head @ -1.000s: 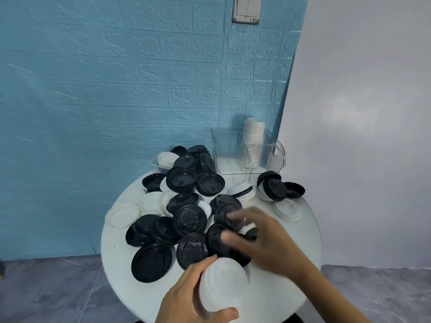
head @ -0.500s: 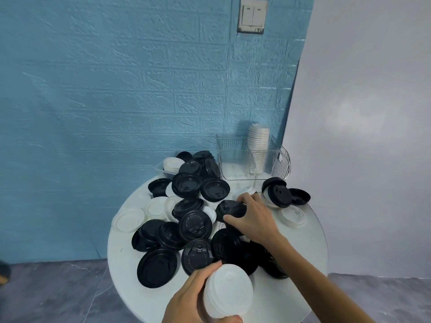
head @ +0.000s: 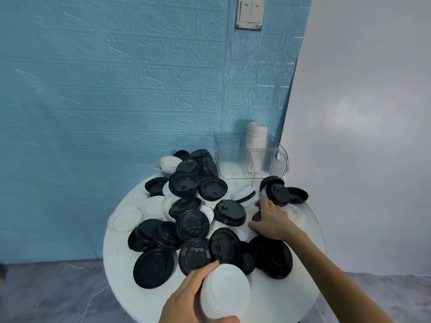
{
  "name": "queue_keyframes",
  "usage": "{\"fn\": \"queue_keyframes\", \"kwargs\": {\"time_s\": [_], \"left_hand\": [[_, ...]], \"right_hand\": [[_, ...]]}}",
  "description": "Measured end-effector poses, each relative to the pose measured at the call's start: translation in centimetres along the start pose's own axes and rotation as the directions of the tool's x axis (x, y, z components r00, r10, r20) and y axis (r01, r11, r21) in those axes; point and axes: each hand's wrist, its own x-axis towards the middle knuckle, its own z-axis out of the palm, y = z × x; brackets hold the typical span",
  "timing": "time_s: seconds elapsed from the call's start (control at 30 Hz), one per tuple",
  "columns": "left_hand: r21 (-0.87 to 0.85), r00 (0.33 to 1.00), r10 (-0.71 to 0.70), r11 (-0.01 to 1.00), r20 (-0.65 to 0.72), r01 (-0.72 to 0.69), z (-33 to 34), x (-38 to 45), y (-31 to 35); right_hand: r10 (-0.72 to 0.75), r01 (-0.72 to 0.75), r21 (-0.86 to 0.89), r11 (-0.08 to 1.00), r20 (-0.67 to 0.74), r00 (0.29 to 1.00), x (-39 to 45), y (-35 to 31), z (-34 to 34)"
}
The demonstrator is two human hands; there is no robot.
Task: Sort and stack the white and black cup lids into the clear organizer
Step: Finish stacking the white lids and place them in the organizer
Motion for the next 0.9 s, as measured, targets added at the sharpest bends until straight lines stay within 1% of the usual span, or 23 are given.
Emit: {"fn": "queue_keyframes", "kwargs": {"time_s": [0.07,0.13,0.2,0.27,0.33,0.43,0.47,0.57,0.7,0.8,0.87,0.9], "left_hand": [[-0.012,1.000,0.003,1.000,0.007,-0.003,0.0,0.0,0.0],[-0.021,1.000,0.006,1.000,0.003,-0.006,-0.1,0.1,0.0],[-0.015,1.000,0.009,1.000,0.001,-0.009,-0.1,0.0,-0.1],[-0.013,1.000,0.009,1.000,0.013,-0.009,-0.1,-0.1,0.0],[-0.010,1.000,0.012,1.000,0.012,-0.012,-0.1,-0.1,0.0],[-0.044,0.998,-0.011,0.999,-0.064,0.008,0.3,0.6,0.3],[-0.055,0.996,-0.027,0.998,-0.082,0.022,0.4,0.7,0.3],[-0.004,1.000,0.003,1.000,-0.028,-0.003,0.3,0.3,0.1],[-0.006,1.000,0.007,1.000,-0.007,-0.007,0.1,-0.1,0.0],[-0.025,1.000,-0.009,1.000,-0.027,0.008,0.0,0.1,0.6],[-0.048,0.999,-0.007,0.999,-0.031,0.005,-0.2,0.1,0.8],[-0.043,1.000,-0.004,0.999,-0.026,0.003,-0.3,0.1,0.9]], "right_hand": [[-0.024,0.018,-0.068,0.998,-0.099,0.995,-0.5,-0.3,0.2],[-0.091,0.063,-0.156,0.986,-0.181,0.979,-1.2,-0.8,0.3],[-0.135,0.102,-0.211,0.972,-0.152,0.979,-1.9,-1.2,0.3],[-0.137,0.115,-0.257,0.960,-0.071,0.988,-2.3,-1.7,0.4],[-0.141,0.124,-0.294,0.948,-0.039,0.989,-2.4,-2.2,0.7],[-0.139,0.121,-0.308,0.944,-0.038,0.990,-2.2,-2.7,1.0],[-0.135,0.114,-0.305,0.946,-0.049,0.990,-2.1,-2.9,1.1],[-0.108,0.077,-0.263,0.962,-0.104,0.989,-1.9,-3.2,1.3],[-0.035,0.000,-0.184,0.983,-0.188,0.981,-1.6,-3.1,1.1],[0.009,-0.033,-0.087,0.996,-0.255,0.967,-1.5,-2.9,0.6],[0.017,-0.016,0.004,1.000,-0.305,0.952,-1.6,-3.0,-0.1],[0.022,0.003,0.078,0.997,-0.321,0.947,-1.7,-2.9,-0.5]]}}
